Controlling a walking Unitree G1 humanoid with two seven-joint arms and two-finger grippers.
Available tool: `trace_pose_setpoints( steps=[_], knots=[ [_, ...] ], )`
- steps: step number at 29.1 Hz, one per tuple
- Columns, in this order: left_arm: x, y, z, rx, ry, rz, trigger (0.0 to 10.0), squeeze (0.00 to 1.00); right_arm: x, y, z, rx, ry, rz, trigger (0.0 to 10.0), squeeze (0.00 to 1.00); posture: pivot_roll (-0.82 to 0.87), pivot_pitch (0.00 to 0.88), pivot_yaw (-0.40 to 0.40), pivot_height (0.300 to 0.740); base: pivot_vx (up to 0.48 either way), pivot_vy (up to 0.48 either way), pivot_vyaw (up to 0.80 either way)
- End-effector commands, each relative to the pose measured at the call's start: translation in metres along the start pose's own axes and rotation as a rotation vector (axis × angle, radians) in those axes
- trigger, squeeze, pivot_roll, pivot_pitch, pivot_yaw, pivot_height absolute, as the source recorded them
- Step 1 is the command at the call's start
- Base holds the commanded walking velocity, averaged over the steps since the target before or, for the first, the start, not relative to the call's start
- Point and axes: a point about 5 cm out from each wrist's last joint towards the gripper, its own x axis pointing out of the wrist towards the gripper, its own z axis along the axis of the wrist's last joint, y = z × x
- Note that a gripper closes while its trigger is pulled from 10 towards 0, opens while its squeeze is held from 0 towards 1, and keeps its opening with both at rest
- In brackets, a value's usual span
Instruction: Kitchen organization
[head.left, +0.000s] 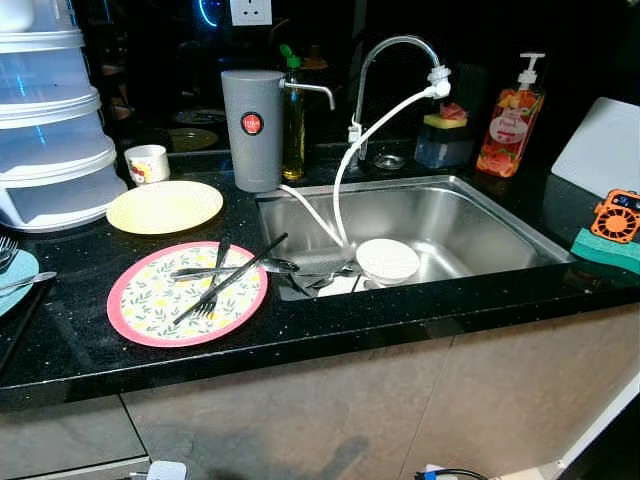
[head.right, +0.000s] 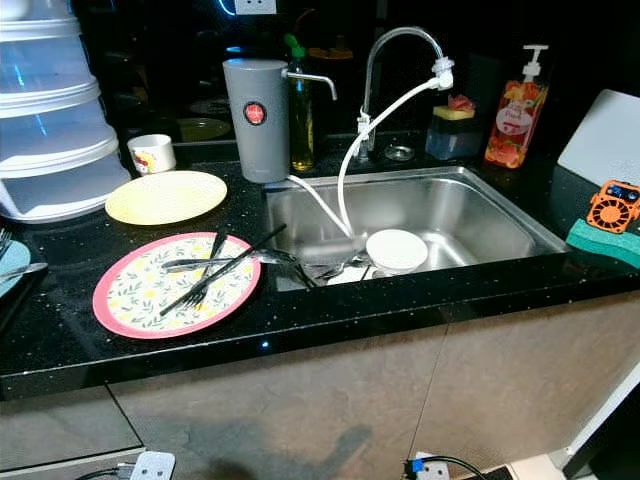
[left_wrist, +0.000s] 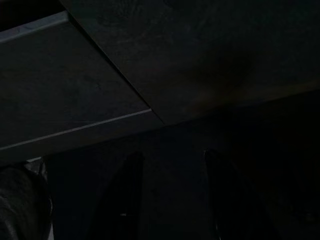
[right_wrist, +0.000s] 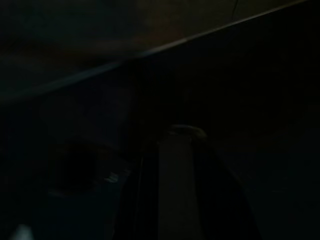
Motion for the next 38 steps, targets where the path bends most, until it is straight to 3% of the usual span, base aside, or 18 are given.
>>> trace_pose_setpoints(
  steps=[1,6,8,12,16,20,22,28,32,34,38],
  knots=[
    [0.000,-0.005,-0.001,0.016,0.008,-0.028,10.0,0.00,-0.001,-0.004,-0.004,-0.022,0.017,-0.020,10.0,0.00,0.02,0.000,0.003,0.740,0.000,0.000,0.00],
    [-0.001,0.000,-0.003,-0.003,0.020,-0.016,10.0,0.00,-0.001,-0.002,-0.010,-0.066,0.040,-0.007,10.0,0.00,-0.01,0.000,0.020,0.740,0.000,0.000,0.00],
    [0.000,-0.002,-0.001,0.028,0.013,-0.028,10.0,0.00,-0.002,-0.006,-0.007,-0.033,0.016,-0.026,10.0,0.00,0.00,0.000,-0.002,0.740,0.000,0.000,0.00],
    [0.001,-0.004,0.002,-0.019,-0.008,0.001,10.0,0.00,-0.004,-0.012,-0.011,-0.067,0.043,-0.033,10.0,0.00,0.01,0.000,0.005,0.740,0.000,0.000,0.00],
    [0.000,-0.008,0.001,0.024,-0.005,-0.021,10.0,0.00,-0.005,-0.018,-0.011,-0.034,0.036,-0.070,10.0,0.00,0.02,0.000,-0.011,0.740,0.000,0.000,0.00],
    [0.000,-0.003,0.001,0.005,-0.005,-0.002,10.0,0.00,-0.003,-0.011,-0.009,-0.069,0.029,-0.051,10.0,0.00,0.04,0.000,-0.026,0.740,0.000,0.000,0.00],
    [-0.001,0.000,-0.002,0.005,0.006,0.016,10.0,0.00,-0.001,-0.005,-0.006,-0.145,0.025,-0.045,10.0,0.00,0.03,0.000,-0.017,0.740,0.000,0.000,0.00],
    [-0.001,0.003,-0.001,0.036,-0.009,0.032,10.0,0.00,0.000,-0.002,0.004,-0.157,-0.014,-0.039,10.0,0.00,0.03,0.000,-0.014,0.740,0.000,0.000,0.00],
    [-0.002,0.002,-0.001,0.034,-0.022,0.047,10.0,0.00,0.000,0.000,0.002,-0.133,0.007,0.001,10.0,0.00,0.04,0.000,-0.024,0.740,0.000,0.000,0.00],
    [-0.002,0.005,0.002,0.016,-0.061,0.109,10.0,0.00,0.000,0.001,0.002,-0.104,0.004,0.008,10.0,0.00,0.05,0.000,-0.034,0.740,0.000,0.000,0.00],
    [-0.002,0.006,0.001,-0.036,-0.045,0.112,10.0,0.00,0.000,-0.003,-0.004,-0.070,0.037,-0.043,10.0,0.00,0.05,0.000,-0.031,0.740,0.000,0.000,0.00]
  ],
)
